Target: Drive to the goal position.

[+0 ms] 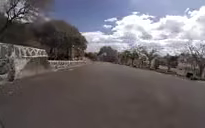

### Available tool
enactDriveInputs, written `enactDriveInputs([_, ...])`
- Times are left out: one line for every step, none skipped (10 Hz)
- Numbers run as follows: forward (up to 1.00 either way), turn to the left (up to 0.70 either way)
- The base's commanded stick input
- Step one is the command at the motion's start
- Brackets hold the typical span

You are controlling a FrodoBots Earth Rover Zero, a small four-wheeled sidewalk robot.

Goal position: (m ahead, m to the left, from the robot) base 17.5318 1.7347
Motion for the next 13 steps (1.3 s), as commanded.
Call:
enactDriveInputs([0.85,0.07])
enactDriveInputs([0.85,0.01])
enactDriveInputs([0.85,0.01])
enactDriveInputs([0.85,0.01])
enactDriveInputs([0.85,0.01])
enactDriveInputs([0.85,0.01])
enactDriveInputs([0.85,0.01])
enactDriveInputs([0.85,0.01])
enactDriveInputs([0.85,0.01])
enactDriveInputs([0.85,0.01])
enactDriveInputs([0.85,0.01])
enactDriveInputs([0.85,0.01])
enactDriveInputs([0.85,0.01])
